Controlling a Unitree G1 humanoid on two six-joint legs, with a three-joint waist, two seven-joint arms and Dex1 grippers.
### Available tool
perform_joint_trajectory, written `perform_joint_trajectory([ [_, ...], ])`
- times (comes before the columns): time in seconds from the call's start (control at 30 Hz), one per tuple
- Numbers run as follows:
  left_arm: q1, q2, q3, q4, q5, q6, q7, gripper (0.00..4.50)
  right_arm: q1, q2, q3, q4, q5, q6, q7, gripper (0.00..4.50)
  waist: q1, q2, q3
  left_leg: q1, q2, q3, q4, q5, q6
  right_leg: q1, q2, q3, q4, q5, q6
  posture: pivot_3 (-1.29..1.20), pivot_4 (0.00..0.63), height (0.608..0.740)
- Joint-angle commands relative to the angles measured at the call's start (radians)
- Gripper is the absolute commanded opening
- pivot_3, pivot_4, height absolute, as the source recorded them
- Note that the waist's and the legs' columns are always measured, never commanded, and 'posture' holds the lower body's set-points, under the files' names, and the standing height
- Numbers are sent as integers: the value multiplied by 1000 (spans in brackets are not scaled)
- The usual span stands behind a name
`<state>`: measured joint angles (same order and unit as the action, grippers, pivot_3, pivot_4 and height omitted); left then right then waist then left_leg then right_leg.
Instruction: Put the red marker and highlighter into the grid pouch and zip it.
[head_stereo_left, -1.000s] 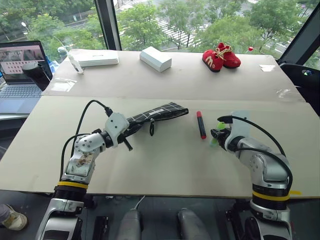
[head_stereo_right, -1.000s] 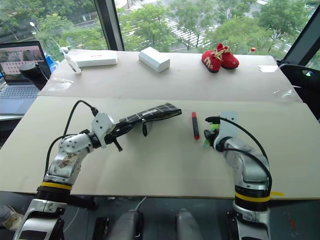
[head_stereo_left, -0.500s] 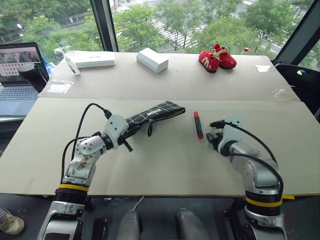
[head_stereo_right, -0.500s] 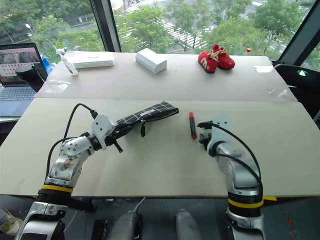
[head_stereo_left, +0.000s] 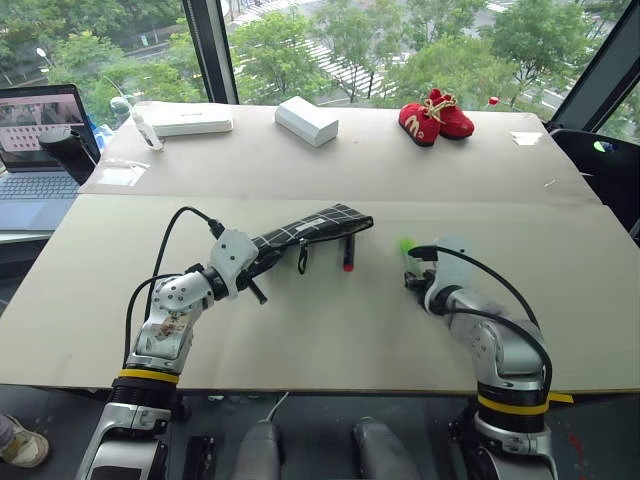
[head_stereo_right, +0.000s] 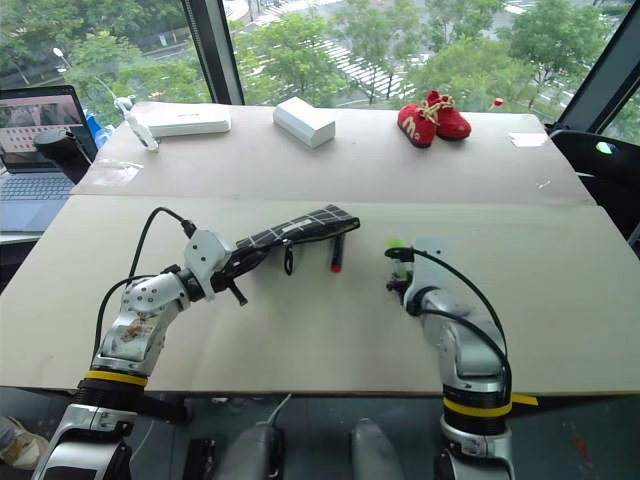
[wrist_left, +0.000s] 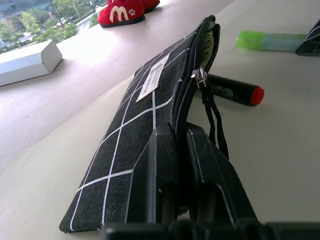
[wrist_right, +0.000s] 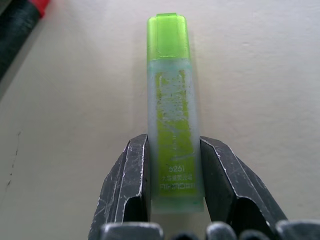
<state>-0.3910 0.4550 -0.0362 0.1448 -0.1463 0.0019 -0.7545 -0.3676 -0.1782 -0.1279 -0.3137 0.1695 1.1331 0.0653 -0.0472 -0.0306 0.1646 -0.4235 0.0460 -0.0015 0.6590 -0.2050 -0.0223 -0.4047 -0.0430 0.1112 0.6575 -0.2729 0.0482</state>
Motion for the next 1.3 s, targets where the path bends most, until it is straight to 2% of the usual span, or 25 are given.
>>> perform_joint_trajectory([
  [0.03, -22, 2, 18, -25, -14, -8, 7, 0, -16, -7, -14, 54, 0, -31, 6, 1041, 0, 0, 0, 0, 0, 0, 0, 0, 0, 0, 0, 0, 0, 0, 0, 0, 150, 729],
  [0.17, -23, 0, 22, -25, -17, -5, 7, 0, -63, -27, -21, 89, 2, -66, 18, 1041, 0, 0, 0, 0, 0, 0, 0, 0, 0, 0, 0, 0, 0, 0, 0, 0, 150, 729],
  [0.27, -24, 0, 24, -27, -23, -1, 6, 0, -105, -61, 0, 101, 2, -172, 65, 1041, 1, 1, 1, -1, 0, 0, 0, 0, 0, -1, 0, 0, 0, 0, 0, 0, 150, 729],
  [0.5, -39, 5, 13, -28, -27, 2, -17, 0, -179, -307, 102, 106, -22, -568, 384, 1041, 3, 2, 2, -3, -1, 0, 0, 0, 0, -3, 0, 0, -1, 0, 0, 0, 150, 729],
  [0.63, -50, 12, 16, -18, -27, 1, -29, 0, -126, -478, 192, 54, -30, -774, 637, 1041, 6, 2, 3, -3, -1, 0, 0, 0, 0, -1, -1, -1, -3, 0, 0, 0, 150, 729],
  [0.77, -55, 15, 16, -17, -26, 1, -37, 0, -79, -602, 274, 77, -104, -924, 780, 1041, 5, 2, 3, -3, -1, 0, 0, 0, 0, -1, -1, 0, -3, 0, 0, 0, 150, 729],
  [0.83, -55, 14, 15, -20, -25, 2, -39, 0, -78, -622, 295, 93, -127, -959, 799, 1041, 5, 1, 3, -3, -1, 0, 0, 0, 0, -1, -1, 0, -3, 0, 0, 0, 150, 729],
  [1.1, -49, 17, 9, -31, -19, 1, -49, 0, -158, -567, 305, 197, -172, -997, 787, 1041, 5, 1, 3, -2, -1, 0, 0, 0, 0, -1, -1, 0, -2, 0, 0, 0, 150, 729],
  [1.3, -47, 20, 7, -29, -16, -3, -52, 0, -189, -566, 305, 244, -187, -1011, 804, 1041, 13, 1, 3, -2, -1, 0, 0, 0, 0, -1, -1, 0, -2, 0, 0, 0, 150, 729],
])
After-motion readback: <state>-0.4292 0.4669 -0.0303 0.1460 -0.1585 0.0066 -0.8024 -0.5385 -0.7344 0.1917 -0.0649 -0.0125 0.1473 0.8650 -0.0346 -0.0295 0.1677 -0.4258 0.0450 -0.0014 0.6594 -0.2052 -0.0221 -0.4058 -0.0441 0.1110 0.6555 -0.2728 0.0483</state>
